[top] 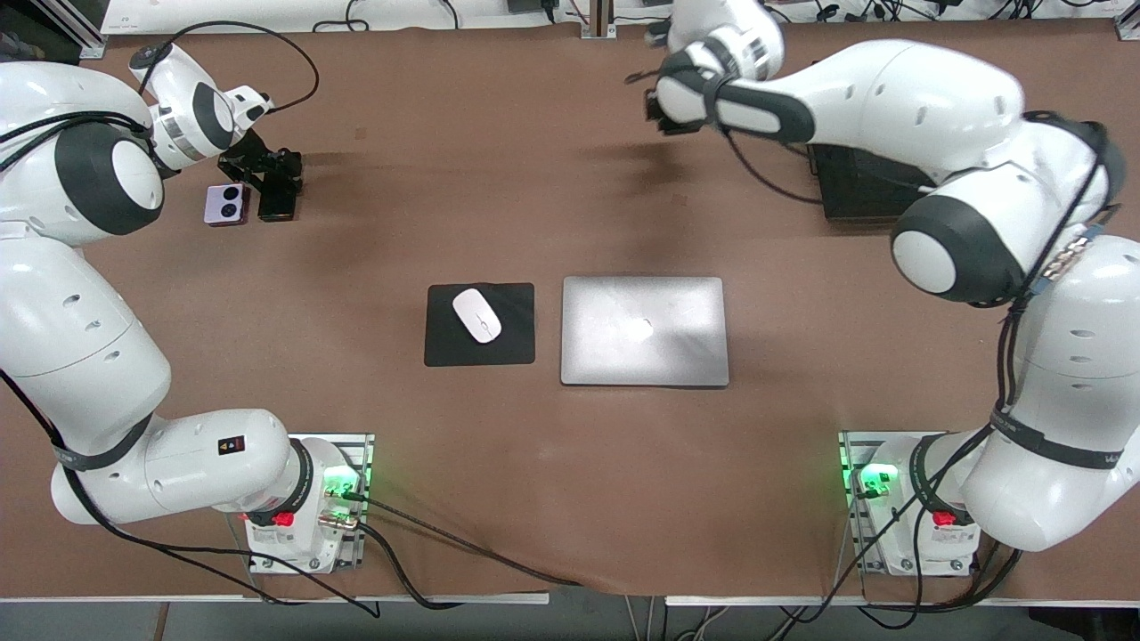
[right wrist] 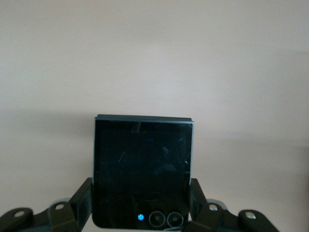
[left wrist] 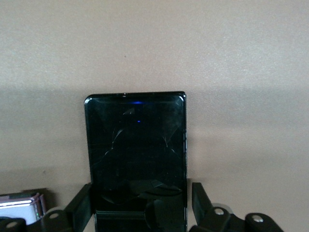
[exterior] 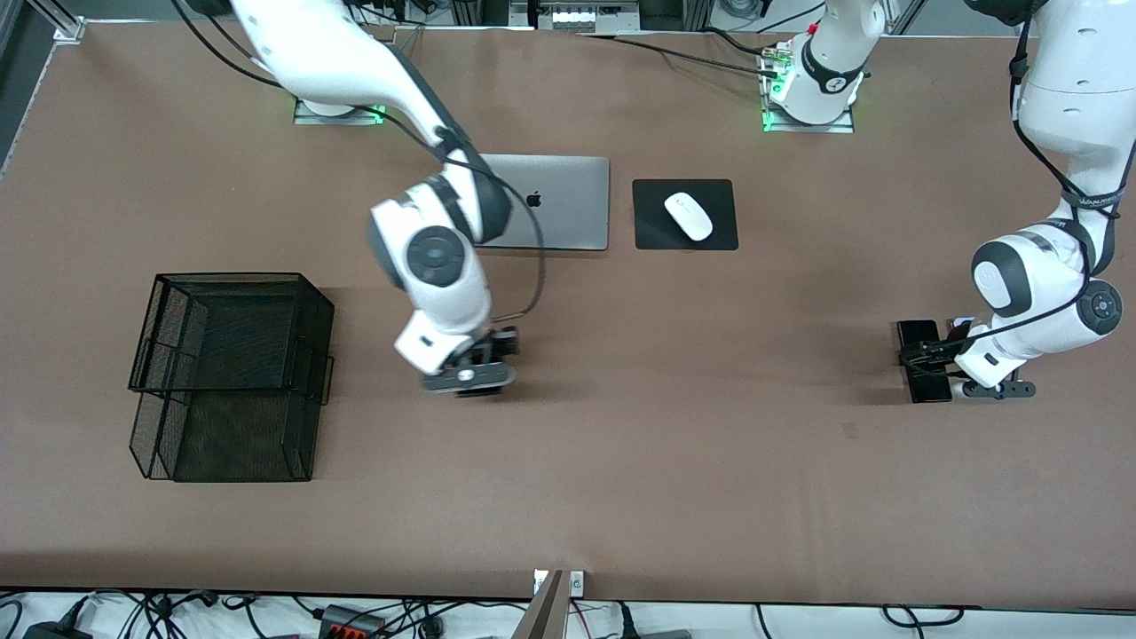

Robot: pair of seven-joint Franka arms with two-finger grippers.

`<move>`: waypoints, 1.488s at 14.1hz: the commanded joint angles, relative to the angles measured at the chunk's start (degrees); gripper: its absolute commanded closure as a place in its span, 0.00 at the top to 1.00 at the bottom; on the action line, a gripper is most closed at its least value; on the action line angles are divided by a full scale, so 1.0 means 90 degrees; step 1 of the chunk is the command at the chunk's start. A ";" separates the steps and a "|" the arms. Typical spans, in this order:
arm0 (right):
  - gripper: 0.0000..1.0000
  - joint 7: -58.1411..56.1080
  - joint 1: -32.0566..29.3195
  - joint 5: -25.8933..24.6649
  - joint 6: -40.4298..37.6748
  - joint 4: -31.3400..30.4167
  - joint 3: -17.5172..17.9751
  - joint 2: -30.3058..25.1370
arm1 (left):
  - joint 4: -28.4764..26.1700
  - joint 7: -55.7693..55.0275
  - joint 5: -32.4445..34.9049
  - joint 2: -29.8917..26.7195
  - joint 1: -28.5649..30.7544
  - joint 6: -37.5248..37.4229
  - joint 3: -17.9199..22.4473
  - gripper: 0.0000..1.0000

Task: Place phones with both arms
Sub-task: 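Carry the flip phone into the basket while the left gripper carries the tall phone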

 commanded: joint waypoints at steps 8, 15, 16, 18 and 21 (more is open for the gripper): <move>0.29 -0.1673 -0.2216 -0.0060 -0.2201 -0.0786 -0.0036 -0.1210 | 0.0986 -0.1042 -0.0168 -0.0231 -0.0367 -0.2548 -0.0093 0.47; 0.29 -0.2543 -0.3311 -0.0051 -0.2428 -0.1137 -0.0036 -0.1210 | 0.1575 -0.2168 -0.1218 -0.0251 -0.1215 -0.3648 -0.0669 0.48; 0.29 -0.2689 -0.3466 -0.0051 -0.2360 -0.1225 -0.0036 -0.1200 | 0.1691 -0.2316 -0.1464 -0.0251 -0.1508 -0.3648 -0.0660 0.48; 0.29 -0.2904 -0.3682 -0.0041 -0.2214 -0.1236 -0.0036 -0.1093 | 0.1917 -0.2667 -0.1757 -0.0221 -0.1939 -0.3571 -0.0660 0.47; 0.30 -0.3275 -0.3917 -0.0031 -0.1882 -0.1236 -0.0036 -0.0937 | 0.2101 -0.3467 -0.2607 -0.0202 -0.2836 -0.3212 -0.0504 0.47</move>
